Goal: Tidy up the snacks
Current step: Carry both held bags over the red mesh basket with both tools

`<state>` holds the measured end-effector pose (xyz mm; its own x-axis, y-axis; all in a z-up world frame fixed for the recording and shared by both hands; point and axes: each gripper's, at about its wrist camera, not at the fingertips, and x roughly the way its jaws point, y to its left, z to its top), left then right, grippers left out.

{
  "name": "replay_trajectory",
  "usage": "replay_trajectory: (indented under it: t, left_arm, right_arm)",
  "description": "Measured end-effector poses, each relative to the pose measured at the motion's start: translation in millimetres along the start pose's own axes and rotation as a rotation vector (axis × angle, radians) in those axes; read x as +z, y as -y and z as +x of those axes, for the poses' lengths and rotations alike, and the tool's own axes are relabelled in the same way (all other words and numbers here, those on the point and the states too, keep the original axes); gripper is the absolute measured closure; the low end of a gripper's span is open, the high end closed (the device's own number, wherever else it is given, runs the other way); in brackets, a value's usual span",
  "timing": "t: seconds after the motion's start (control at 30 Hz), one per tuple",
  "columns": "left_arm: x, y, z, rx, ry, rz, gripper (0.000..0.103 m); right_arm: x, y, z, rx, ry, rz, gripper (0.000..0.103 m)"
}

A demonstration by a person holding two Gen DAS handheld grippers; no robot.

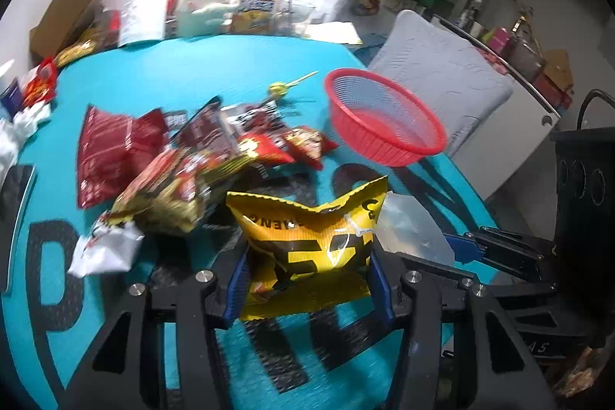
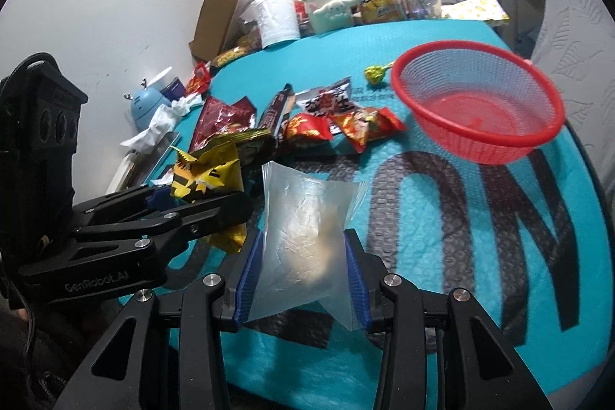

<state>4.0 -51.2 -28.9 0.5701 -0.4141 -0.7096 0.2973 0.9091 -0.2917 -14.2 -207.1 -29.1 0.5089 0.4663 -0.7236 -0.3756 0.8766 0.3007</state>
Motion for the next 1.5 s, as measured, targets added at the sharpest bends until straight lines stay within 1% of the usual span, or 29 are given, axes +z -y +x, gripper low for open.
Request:
replay_trajectory:
  t: [0.23,0.53,0.7,1.0,1.5]
  left_arm:
    - [17.1,19.2,8.2,-0.057,0.016,0.059,0.051]
    - [42.4,39.2,16.9,-0.094,0.041,0.111,0.051]
    - [60.5,48.6,23.6,-0.09,0.063,0.141,0.051]
    - [94.8,63.2,50.2,-0.088,0.06,0.189,0.051]
    - [146.8,79.9,106.1,-0.066,0.033,0.228,0.051]
  right_arm:
    - [2.2,9.6,-19.6,-0.052,0.043,0.01,0.062]
    - [15.8,30.4,-40.6,-0.117,0.111,0.033,0.062]
    - [28.4,46.1,-46.9,-0.151,0.141,0.036,0.062]
    - [53.7,80.6,-46.9,-0.197,0.166,0.048,0.062]
    - [96.2,133.2,-21.5,-0.236,0.167,0.063,0.062]
